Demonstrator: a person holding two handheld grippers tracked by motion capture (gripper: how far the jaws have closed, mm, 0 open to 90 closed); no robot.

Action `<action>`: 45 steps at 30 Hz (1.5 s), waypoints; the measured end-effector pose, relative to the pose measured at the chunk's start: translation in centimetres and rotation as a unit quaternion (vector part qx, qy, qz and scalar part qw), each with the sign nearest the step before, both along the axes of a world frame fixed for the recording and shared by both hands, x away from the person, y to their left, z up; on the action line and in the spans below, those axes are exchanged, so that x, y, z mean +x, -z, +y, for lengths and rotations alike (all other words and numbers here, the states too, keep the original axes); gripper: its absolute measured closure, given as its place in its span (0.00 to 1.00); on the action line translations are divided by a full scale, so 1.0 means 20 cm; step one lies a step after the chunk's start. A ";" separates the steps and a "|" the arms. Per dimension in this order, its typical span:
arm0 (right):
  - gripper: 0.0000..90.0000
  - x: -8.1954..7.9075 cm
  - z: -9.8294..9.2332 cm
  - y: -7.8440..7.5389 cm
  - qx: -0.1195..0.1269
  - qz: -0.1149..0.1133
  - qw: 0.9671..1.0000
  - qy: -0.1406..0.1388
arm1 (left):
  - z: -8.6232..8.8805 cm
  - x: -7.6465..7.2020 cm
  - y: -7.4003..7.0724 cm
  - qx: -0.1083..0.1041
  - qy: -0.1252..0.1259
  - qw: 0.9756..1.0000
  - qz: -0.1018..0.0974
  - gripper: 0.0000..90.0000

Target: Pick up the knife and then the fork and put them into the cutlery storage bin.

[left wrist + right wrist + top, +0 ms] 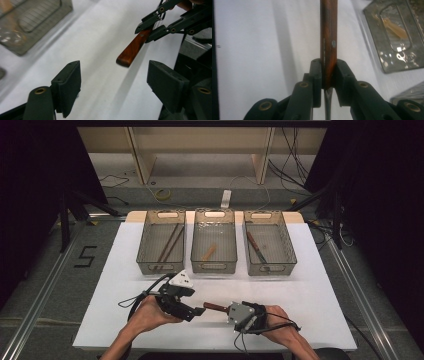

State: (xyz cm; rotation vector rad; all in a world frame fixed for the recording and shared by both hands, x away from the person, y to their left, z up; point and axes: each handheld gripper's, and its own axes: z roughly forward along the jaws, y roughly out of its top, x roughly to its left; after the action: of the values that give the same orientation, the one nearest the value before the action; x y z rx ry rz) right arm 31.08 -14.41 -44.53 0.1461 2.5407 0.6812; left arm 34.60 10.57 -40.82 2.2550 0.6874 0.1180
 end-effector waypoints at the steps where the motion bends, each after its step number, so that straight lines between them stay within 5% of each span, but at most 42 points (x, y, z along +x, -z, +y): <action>1: 0.87 0.01 -0.01 -0.01 0.004 0.008 1.000 0.011 | 0.01 0.00 0.00 -0.006 -0.005 1.000 -0.002 0.29; 9: 0.87 0.13 -0.12 -0.06 0.058 0.032 0.994 0.084 | 0.15 -0.02 0.02 -0.042 -0.052 0.997 -0.026 0.23; 18: 0.86 0.25 -0.22 -0.11 0.095 0.054 0.985 0.131 | 0.25 -0.03 0.04 -0.080 -0.099 0.991 -0.049 0.21; 35: 0.86 0.49 -0.35 -0.23 0.164 0.077 0.957 0.225 | 0.31 -0.07 0.05 -0.096 -0.127 0.984 -0.074 0.18; 42: 0.86 0.56 -0.40 -0.27 0.185 0.081 0.948 0.247 | 0.34 -0.07 0.05 -0.110 -0.132 0.983 -0.070 0.18; 45: 0.86 0.60 -0.41 -0.29 0.186 0.079 0.947 0.251 | 0.35 -0.07 0.05 -0.110 -0.135 0.982 -0.071 0.18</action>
State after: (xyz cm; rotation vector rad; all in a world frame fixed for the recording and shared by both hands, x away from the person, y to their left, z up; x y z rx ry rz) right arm 43.05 -22.57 -38.64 0.9753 2.3371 0.9520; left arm 33.26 17.53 -41.74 1.9144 0.8813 0.3175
